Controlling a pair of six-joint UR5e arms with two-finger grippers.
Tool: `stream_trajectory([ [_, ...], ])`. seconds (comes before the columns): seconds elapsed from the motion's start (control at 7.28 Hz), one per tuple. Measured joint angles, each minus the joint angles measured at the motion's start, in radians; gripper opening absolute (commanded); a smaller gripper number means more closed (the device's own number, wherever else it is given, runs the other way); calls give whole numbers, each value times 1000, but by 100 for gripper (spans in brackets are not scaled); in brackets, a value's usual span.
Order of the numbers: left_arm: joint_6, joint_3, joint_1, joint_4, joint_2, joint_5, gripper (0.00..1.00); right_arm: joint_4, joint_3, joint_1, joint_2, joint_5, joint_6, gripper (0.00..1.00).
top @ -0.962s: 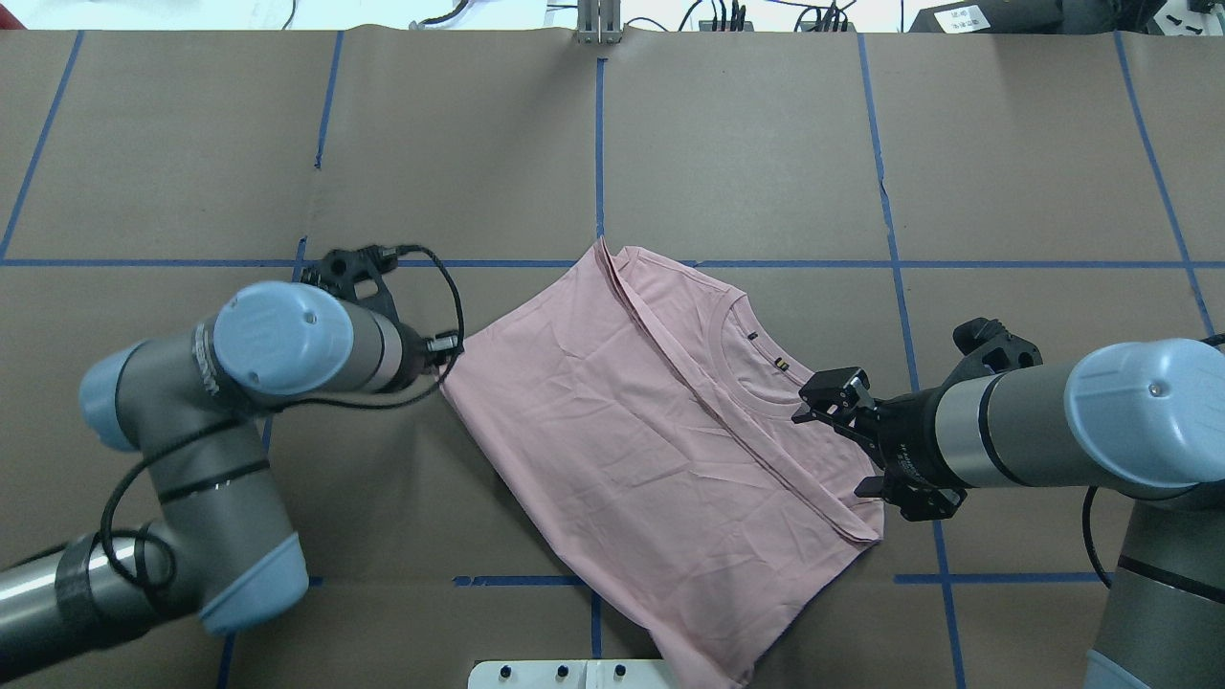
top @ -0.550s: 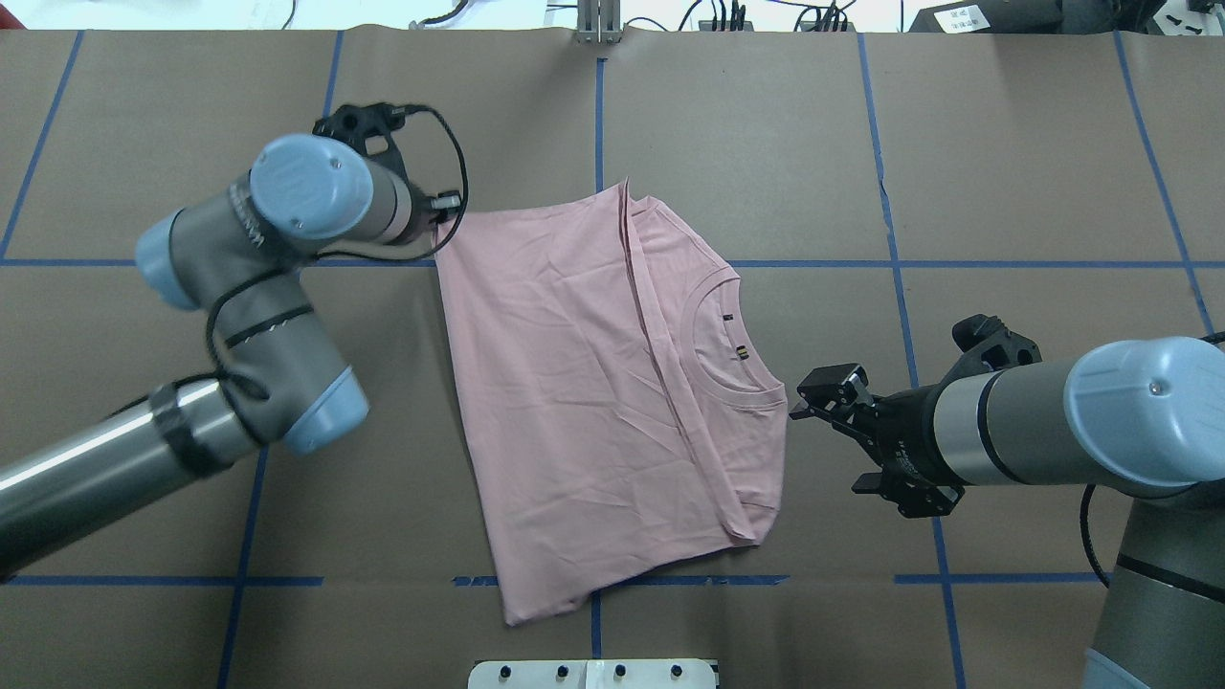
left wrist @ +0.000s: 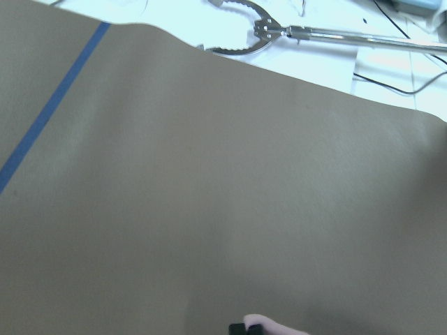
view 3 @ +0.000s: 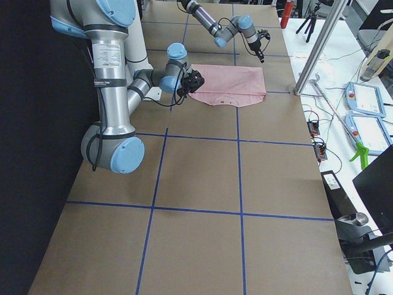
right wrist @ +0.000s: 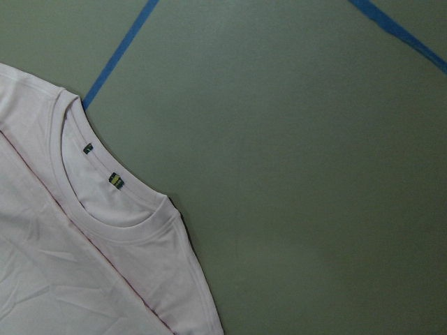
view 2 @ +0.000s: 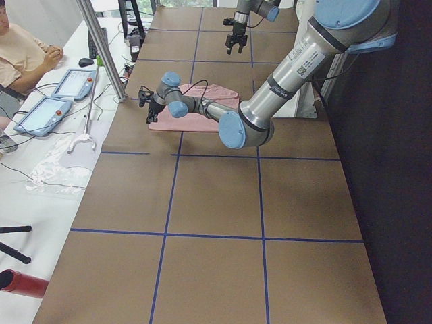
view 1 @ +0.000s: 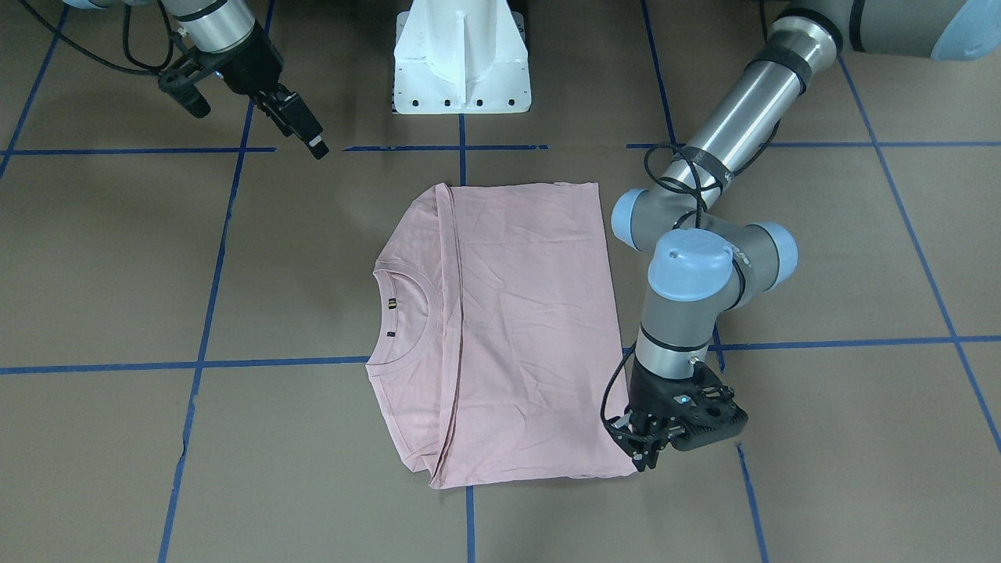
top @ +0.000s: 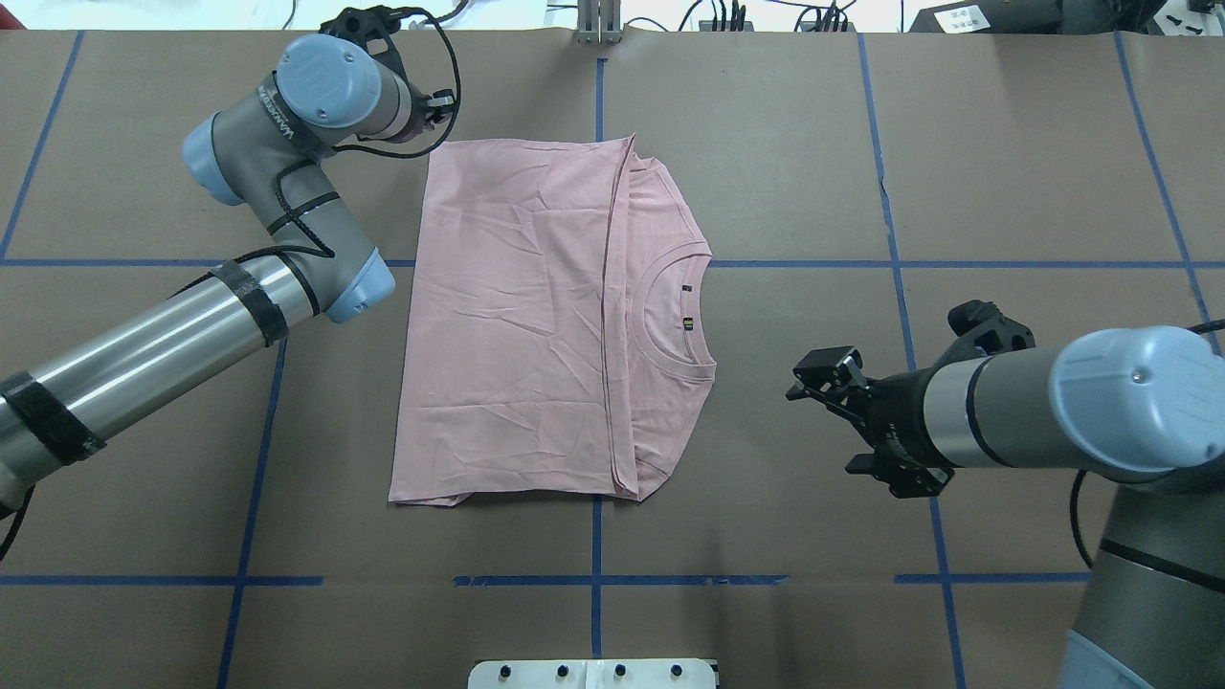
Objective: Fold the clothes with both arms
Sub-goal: 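Move the right gripper to the folded shirt's edge nearest the robot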
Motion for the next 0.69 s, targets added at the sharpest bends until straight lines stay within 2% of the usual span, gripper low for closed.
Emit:
stream_trajectory([
  [0.14, 0, -40, -5, -8, 31, -5, 74, -6, -52, -2, 57, -11, -1, 100],
  [0.27, -2, -139, -7, -9, 100, -24, 76, -32, -106, -15, 123, -16, -16, 100],
  [0.55, -21, -366, -8, -2, 265, -112, 76, -214, -208, -92, 305, -30, -206, 100],
  [0.69, -37, -426, -8, 1, 307, -131, 76, -299, -246, -125, 368, -36, -343, 100],
])
